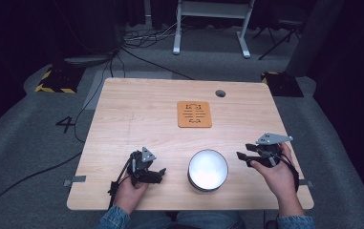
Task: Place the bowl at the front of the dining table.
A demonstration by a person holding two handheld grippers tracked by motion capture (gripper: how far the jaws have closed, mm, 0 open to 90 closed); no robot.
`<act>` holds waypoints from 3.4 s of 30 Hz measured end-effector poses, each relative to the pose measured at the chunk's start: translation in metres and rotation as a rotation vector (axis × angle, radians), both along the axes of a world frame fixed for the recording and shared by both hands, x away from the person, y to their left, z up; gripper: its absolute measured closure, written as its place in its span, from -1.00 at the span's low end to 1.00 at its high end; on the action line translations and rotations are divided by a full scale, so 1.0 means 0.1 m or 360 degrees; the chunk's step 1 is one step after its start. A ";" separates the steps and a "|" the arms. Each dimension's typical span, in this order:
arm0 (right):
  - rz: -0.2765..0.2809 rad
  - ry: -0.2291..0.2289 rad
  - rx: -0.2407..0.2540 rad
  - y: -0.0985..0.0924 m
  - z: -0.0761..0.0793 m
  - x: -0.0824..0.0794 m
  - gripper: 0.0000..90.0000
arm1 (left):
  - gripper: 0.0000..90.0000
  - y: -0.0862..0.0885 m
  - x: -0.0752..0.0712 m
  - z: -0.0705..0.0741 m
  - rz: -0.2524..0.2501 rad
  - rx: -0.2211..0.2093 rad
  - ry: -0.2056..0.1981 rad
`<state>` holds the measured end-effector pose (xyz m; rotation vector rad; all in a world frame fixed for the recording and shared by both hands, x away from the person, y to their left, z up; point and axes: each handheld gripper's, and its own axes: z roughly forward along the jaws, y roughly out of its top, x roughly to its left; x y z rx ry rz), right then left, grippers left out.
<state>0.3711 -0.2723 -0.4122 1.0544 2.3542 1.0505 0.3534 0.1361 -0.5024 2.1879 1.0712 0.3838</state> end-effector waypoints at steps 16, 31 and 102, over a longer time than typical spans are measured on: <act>-0.0062 -0.0040 0.0125 0.29 0.43 -0.21 0.07 | -0.70 0.00 0.00 0.00 0.0012 0.0013 -0.0017; 0.0081 -0.0046 0.0113 0.66 0.57 -0.37 0.05 | -0.70 0.00 0.00 0.00 0.0007 0.0019 -0.0020; 0.0170 0.0187 -0.0086 1.16 0.77 0.24 0.84 | -0.70 0.01 0.00 0.00 -0.0004 0.0022 -0.0030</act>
